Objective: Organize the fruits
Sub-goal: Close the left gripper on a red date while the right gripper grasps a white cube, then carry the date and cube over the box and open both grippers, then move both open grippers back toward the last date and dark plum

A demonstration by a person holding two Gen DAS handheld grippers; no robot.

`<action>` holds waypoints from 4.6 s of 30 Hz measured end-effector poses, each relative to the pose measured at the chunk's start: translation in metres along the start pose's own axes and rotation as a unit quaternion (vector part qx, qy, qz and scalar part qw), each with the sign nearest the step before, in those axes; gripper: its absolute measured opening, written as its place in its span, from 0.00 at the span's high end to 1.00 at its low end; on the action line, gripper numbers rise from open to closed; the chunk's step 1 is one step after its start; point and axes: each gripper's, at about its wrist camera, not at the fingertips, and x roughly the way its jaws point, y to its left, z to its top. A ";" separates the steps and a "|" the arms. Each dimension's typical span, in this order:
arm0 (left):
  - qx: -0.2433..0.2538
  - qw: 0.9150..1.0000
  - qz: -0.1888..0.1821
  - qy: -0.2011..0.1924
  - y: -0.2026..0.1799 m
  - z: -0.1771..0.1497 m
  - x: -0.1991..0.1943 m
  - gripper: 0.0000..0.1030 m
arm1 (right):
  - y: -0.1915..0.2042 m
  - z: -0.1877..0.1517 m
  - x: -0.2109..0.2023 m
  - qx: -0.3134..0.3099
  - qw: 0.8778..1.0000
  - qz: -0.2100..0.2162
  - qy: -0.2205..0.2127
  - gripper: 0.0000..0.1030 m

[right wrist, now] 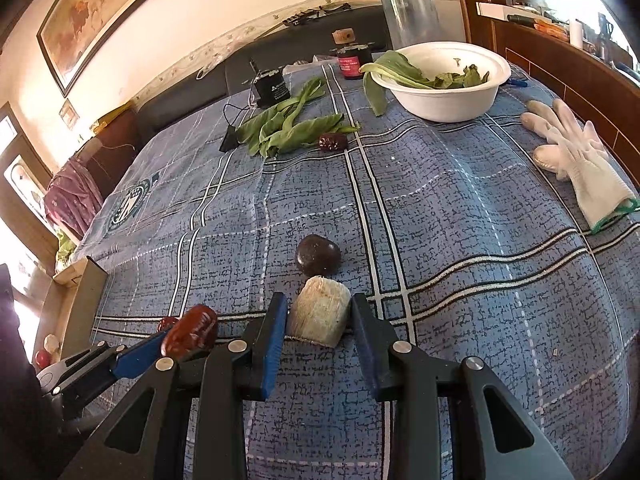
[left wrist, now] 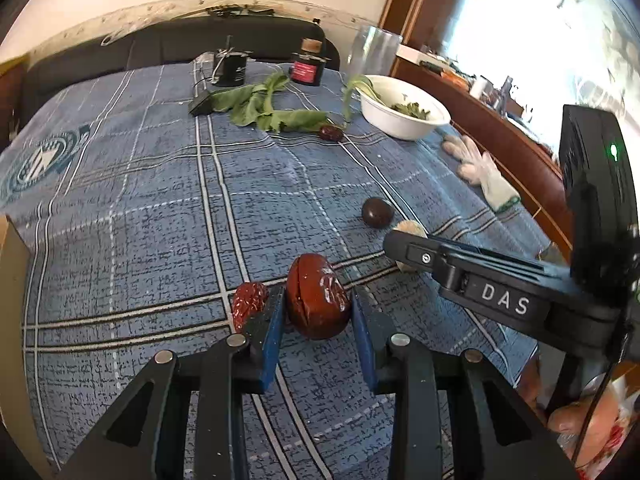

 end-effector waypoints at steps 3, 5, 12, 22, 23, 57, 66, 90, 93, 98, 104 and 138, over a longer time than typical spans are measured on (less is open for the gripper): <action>-0.002 1.000 0.006 -0.003 0.000 0.000 -0.001 0.70 | 0.000 -0.001 0.000 0.000 1.000 -0.001 -0.004 0.66; -0.006 1.000 0.014 -0.009 0.000 -0.001 -0.004 0.70 | 0.001 -0.001 0.000 -0.002 1.000 -0.001 -0.007 0.66; 0.000 0.999 0.031 -0.017 -0.010 -0.010 -0.019 0.70 | -0.002 0.000 0.000 0.004 1.000 0.008 -0.011 0.66; -0.080 0.992 0.032 -0.094 0.004 -0.055 -0.155 0.69 | 0.001 -0.003 -0.009 -0.003 0.999 -0.012 -0.030 0.66; -0.085 0.990 0.043 -0.104 0.010 -0.061 -0.170 0.69 | 0.003 -0.004 -0.010 -0.007 0.999 -0.017 -0.032 0.66; -0.213 0.932 0.246 -0.158 0.152 -0.163 -0.286 0.69 | 0.249 -0.133 -0.093 -0.207 0.958 0.198 0.014 0.65; -0.179 0.923 0.310 -0.140 0.149 -0.162 -0.276 0.69 | 0.275 -0.152 -0.071 -0.231 0.956 0.181 0.022 0.65; -0.192 0.932 0.291 -0.104 0.169 -0.163 -0.245 0.69 | 0.283 -0.136 -0.025 -0.239 0.960 0.137 0.045 0.65; -0.192 0.931 0.293 -0.104 0.169 -0.162 -0.243 0.69 | 0.285 -0.134 -0.022 -0.242 0.960 0.133 0.044 0.64; -0.195 0.929 0.295 -0.107 0.170 -0.160 -0.241 0.69 | 0.288 -0.132 -0.016 -0.246 0.959 0.132 0.045 0.64; -0.206 0.929 0.286 -0.114 0.171 -0.160 -0.247 0.62 | 0.287 -0.130 -0.016 -0.239 0.960 0.137 0.045 0.64; -0.208 0.882 0.372 -0.199 0.113 -0.150 -0.326 0.06 | 0.245 -0.161 -0.096 -0.209 0.965 0.160 -0.010 0.28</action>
